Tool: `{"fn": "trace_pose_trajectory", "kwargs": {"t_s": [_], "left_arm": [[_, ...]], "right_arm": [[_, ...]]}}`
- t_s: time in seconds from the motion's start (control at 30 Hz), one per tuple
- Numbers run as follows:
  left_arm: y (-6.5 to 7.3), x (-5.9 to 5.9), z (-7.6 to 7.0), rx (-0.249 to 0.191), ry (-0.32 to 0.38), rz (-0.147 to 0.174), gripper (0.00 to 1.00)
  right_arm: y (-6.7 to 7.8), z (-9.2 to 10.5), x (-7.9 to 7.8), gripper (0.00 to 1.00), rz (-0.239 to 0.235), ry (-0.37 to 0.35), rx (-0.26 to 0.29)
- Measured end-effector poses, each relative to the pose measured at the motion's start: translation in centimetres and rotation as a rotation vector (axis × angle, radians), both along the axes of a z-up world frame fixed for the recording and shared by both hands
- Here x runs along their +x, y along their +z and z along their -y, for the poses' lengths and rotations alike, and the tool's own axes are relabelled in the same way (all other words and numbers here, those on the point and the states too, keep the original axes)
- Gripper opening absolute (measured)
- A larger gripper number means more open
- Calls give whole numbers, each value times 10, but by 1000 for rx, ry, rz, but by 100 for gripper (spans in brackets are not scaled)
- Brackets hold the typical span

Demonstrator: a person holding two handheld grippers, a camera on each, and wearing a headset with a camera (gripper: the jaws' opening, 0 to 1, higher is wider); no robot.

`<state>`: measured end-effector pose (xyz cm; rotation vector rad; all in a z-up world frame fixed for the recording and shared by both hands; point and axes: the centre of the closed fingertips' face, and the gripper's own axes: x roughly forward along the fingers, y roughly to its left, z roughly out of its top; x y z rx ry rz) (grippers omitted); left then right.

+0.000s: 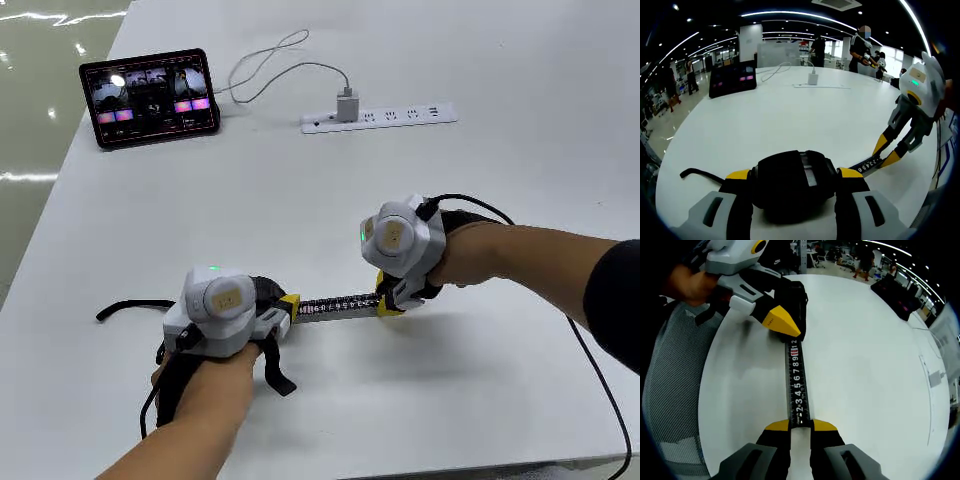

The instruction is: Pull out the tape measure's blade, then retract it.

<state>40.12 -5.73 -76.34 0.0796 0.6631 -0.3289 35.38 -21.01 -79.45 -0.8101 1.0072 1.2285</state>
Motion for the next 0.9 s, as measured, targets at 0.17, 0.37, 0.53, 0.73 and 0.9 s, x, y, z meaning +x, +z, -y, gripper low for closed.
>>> {"fn": "trace_pose_trajectory", "kwargs": {"t_s": [0.17, 0.37, 0.53, 0.73, 0.9], "left_arm": [[0, 0, 0, -1, 0, -3, 62], [0, -1, 0, -1, 1, -3, 62], [0, -1, 0, -1, 0, -4, 62], [0, 0, 0, -1, -1, -4, 62], [0, 0, 0, -1, -1, -4, 62]], "right_arm": [[0, -2, 0, 10, 0, -5, 0], [-1, -4, 0, 10, -12, -7, -4], [0, -6, 1, 10, -23, -33, 4], [-1, -9, 2, 10, -11, -18, 6], [0, -12, 2, 10, -15, -18, 16]]}}
